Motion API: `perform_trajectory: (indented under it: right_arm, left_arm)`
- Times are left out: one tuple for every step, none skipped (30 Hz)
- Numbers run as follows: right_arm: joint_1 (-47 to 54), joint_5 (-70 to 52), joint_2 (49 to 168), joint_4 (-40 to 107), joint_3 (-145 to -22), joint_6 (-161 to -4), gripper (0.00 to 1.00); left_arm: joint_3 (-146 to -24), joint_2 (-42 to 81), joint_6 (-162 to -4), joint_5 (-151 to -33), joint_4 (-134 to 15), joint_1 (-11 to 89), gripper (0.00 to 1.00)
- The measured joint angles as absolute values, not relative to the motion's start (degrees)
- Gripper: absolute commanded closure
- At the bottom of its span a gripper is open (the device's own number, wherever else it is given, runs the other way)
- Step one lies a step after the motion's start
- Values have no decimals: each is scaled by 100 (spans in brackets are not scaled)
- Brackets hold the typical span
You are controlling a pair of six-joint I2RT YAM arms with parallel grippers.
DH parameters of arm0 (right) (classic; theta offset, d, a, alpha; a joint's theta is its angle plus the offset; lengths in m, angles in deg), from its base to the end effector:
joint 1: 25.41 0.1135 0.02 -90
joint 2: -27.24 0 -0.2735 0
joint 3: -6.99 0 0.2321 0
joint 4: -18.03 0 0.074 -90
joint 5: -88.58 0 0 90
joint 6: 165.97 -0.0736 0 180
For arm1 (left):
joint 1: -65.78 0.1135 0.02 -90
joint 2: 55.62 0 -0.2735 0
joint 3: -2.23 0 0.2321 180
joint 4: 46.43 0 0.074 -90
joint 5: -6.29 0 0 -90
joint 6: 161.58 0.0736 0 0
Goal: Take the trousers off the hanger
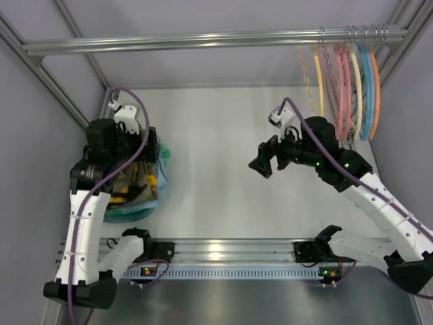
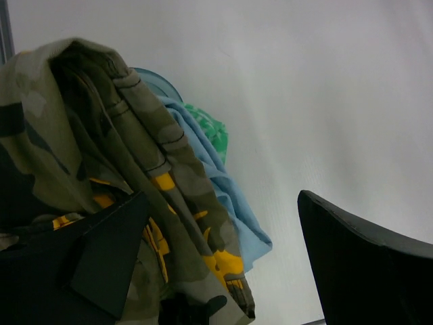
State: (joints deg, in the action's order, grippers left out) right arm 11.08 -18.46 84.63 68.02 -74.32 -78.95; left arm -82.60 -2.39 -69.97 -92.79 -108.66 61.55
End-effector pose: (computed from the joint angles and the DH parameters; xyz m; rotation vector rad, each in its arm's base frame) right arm 0.1596 0.1449 0.3745 -0.7836 1.9302 0.7295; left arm 0.1788 -0.0249 0.3795 0.2021 2.0942 -0.1942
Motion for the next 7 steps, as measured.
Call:
perform_trajectory:
  right_arm:
    - [1143,-1816,8463,6745,-7317,-7897,0]
    - [1165,-1778,8461,6693,-7196,-7895,0]
    - [1173,-1752,8461,6671,-7118,-7895,0]
    - [1176,-1717,8456,6627,-7041,-7897,1]
    - [1178,-1684,8437,6570,-6960,-7897,1]
    - [1182,-1641,8411,6548,-6893,-7897,1]
    - [1184,-1599,8365,6544,-6823,-7895,1]
  left_arm:
    - [-8203,-318,-6997,-9257,-10925,6155,2]
    - [-8144,-416,-6995,-9216,-10997,6155,2]
    - [-8103,-477,-6995,-9192,-11028,6155,2]
    - [-8050,-552,-6991,-9161,-11047,6155,2]
    - [-7998,-615,-6989,-9131,-11061,6155,2]
    - [-7930,-698,-6984,-9080,-11072,6155,2]
    - [-7865,-775,-6973,-9015,-11093,6155,2]
